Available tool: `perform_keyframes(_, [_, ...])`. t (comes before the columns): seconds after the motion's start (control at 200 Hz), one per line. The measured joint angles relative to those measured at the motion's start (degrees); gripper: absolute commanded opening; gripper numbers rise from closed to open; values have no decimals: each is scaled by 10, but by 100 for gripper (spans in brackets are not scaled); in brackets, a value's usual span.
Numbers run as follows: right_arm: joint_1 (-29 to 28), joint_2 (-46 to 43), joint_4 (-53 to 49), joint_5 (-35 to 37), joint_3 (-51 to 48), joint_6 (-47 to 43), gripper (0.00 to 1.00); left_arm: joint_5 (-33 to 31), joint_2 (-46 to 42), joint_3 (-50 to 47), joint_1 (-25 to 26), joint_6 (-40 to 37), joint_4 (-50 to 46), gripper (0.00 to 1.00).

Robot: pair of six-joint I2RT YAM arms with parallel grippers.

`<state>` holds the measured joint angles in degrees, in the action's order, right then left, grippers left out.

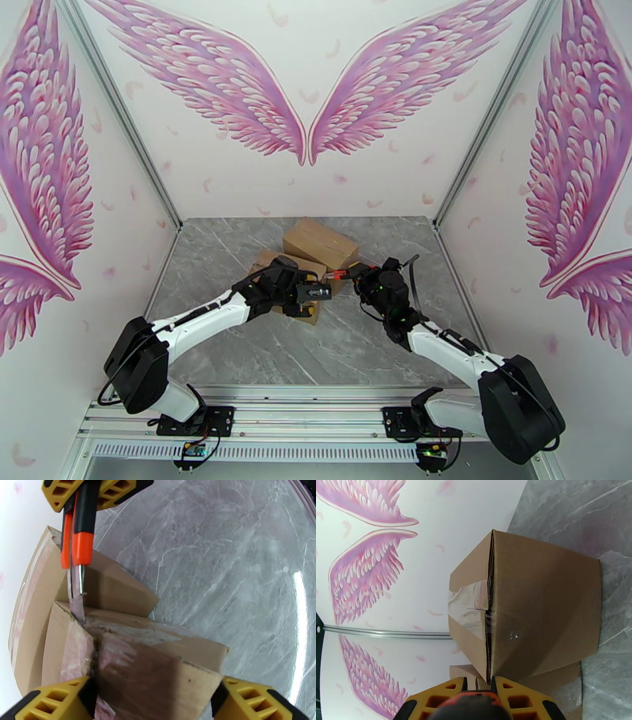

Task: Unpack the express box

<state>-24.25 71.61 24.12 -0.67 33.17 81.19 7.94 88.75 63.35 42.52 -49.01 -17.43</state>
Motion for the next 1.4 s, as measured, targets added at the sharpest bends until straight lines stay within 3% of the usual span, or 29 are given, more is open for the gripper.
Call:
perform_keyframes(0.53, [0, -5, -78, -11, 37, 12, 0, -26, -7, -9, 5, 32, 17, 81])
perform_keyframes(0.74, [-19, -21, -121, -107, 40, -10, 0, -63, -12, -9, -7, 56, 73, 81])
perform_keyframes(1.129, [-21, -45, -146, -111, 51, -62, 0, -3, -51, -31, -18, 39, 66, 81])
perform_keyframes(1.404, [-9, -46, -103, -45, 43, -127, 0, 32, -105, -49, -35, 33, 57, 84])
